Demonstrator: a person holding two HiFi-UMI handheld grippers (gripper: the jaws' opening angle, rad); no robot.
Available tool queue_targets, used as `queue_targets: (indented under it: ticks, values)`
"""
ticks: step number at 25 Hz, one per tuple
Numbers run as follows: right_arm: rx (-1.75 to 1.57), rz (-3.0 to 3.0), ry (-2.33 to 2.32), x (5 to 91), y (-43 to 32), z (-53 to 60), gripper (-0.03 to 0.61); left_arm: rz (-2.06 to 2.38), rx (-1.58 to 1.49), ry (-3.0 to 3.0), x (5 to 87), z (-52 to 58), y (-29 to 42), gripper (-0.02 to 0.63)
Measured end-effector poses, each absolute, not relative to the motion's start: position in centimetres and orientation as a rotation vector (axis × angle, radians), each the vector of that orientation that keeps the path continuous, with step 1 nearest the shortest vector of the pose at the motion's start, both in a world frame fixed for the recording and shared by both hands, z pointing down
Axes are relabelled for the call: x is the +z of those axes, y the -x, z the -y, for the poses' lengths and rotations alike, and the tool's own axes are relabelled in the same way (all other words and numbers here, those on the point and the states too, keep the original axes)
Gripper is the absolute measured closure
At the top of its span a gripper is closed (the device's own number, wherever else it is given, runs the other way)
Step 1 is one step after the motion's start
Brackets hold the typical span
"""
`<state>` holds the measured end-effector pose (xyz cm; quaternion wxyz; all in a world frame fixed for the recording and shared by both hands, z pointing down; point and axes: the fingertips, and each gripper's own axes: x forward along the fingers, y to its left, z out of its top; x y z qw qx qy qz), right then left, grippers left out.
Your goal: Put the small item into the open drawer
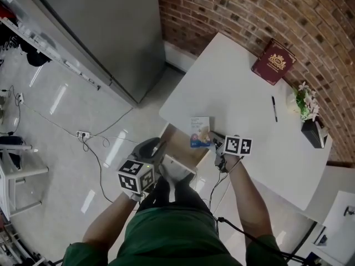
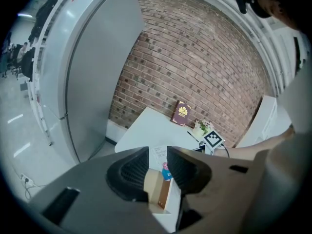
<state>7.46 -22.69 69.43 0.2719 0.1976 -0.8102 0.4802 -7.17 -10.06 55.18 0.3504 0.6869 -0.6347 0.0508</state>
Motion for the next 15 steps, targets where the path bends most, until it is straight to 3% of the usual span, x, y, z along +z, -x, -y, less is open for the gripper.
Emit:
queue_targets:
  ticks: [8, 15]
  values:
    - [1.198, 2.262, -0.518, 66.9, -6.3, 21.7, 0.571, 1.628, 0.136, -1.779, 55.7, 9.5, 7.6, 0.508]
    - [0.806, 2.336, -0.440, 64.7, -4.3, 19.1, 0.571, 1.643, 0.137, -1.751, 56.3, 8.0, 9.0, 0.509]
